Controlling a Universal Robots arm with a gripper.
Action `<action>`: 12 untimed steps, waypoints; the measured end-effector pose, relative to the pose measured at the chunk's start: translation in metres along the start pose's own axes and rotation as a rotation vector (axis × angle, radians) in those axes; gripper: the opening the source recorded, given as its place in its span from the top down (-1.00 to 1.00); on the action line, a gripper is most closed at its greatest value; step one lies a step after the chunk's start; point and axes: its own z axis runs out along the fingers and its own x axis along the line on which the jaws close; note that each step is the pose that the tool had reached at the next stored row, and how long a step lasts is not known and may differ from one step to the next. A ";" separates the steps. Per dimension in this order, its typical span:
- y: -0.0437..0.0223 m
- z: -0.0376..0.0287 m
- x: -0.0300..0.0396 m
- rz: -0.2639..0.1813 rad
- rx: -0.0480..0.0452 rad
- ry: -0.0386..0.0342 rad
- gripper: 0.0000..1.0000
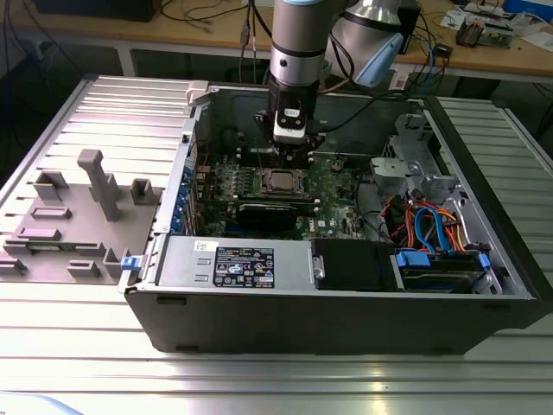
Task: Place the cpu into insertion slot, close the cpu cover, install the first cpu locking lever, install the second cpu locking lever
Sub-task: 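Install the first cpu locking lever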
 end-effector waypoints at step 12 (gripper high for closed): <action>0.0000 0.0001 0.0000 -0.304 0.0027 0.0032 0.79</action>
